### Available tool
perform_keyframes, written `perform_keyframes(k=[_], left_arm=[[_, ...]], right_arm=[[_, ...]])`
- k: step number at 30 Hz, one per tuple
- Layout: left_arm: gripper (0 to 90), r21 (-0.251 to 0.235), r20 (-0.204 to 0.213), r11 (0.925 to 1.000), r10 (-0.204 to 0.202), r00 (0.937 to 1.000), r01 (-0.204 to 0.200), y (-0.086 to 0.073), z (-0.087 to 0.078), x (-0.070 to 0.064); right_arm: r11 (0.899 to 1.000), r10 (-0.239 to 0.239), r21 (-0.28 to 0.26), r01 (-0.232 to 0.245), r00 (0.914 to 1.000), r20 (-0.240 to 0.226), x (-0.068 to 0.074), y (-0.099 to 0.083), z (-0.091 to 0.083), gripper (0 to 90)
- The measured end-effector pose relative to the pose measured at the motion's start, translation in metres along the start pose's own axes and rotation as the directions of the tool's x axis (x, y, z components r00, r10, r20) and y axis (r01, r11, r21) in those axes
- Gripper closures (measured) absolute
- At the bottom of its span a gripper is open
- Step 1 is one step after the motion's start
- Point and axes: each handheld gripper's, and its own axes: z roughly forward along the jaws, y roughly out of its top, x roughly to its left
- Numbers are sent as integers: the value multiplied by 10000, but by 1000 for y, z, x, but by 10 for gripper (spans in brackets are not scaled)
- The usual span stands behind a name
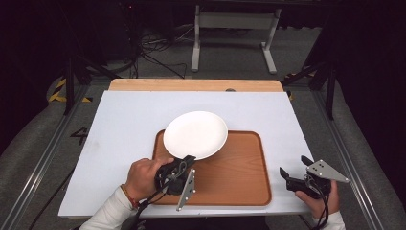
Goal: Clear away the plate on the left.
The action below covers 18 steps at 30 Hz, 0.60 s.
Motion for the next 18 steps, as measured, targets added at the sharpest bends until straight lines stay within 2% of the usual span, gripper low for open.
perform_keyframes(k=[1, 4, 8, 14, 18], left_arm=[[871, 5, -14, 9999, 121, 9999, -121, 2, 0, 0], [871, -181, 132, 9998, 84, 9999, -82, 5, 3, -3], [870, -220, 376, 9993, 304, 9988, -296, 10, 7, -8], [866, -304, 675, 9992, 278, 9973, -258, 14, 13, -14], [865, -307, 821, 9982, 530, 9952, -506, 17, 16, -21]], right_arm=[[10000, -1, -2, 1, 10000, -10, 0, 0, 0, 109], [10000, -10, 26, 10, 10000, -4, 1, 0, 0, 110], [10000, -20, 39, 20, 10000, 6, 1, 0, 0, 110], [10000, 24, 38, -24, 10000, 2, 0, 0, 1, 110], [10000, -9, 45, 9, 10000, 1, 0, -1, 1, 111]])
